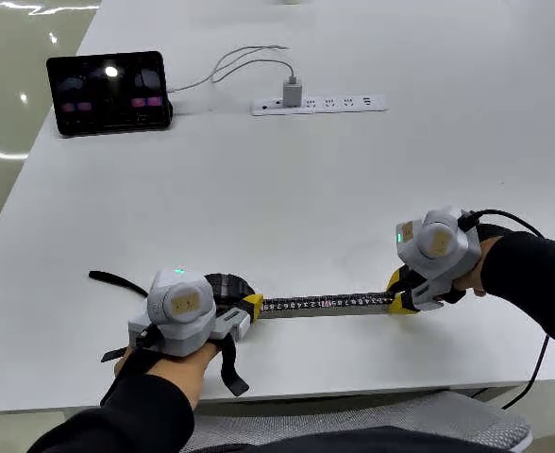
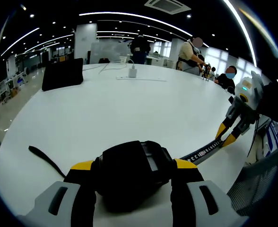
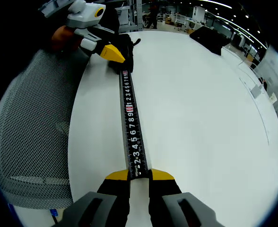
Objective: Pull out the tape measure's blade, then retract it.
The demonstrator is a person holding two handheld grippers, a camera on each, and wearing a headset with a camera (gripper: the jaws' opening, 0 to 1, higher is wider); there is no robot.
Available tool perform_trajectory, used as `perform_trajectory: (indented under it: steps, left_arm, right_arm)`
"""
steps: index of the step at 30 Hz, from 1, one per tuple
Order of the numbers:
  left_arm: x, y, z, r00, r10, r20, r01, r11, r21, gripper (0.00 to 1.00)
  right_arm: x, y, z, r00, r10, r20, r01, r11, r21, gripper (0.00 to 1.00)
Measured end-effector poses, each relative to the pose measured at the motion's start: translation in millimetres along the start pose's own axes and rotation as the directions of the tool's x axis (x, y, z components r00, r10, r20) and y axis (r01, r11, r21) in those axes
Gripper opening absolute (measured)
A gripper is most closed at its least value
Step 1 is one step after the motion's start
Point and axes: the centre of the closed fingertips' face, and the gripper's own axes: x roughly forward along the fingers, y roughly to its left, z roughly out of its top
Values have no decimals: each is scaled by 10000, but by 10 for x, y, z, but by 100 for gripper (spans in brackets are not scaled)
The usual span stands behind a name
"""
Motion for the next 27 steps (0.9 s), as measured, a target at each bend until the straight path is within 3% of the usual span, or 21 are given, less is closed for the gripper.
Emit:
perform_trajectory:
  steps: [3, 7, 27]
  left_arm:
    - [-2, -3, 0, 10000, -8, 7, 8, 10000, 11, 59]
    - [0, -5, 1, 10000, -19, 17, 19, 10000, 16, 59]
    - [7, -3, -2, 10000, -21, 24, 20, 10000, 46, 59]
  right_arm:
    - [8, 9, 23, 9999, 74, 120, -71, 9997, -227, 11]
    - [14, 9, 46, 9996, 88, 251, -89, 9999, 58, 11]
    - [83, 5, 136, 9998, -60, 210, 59, 10000, 69, 11]
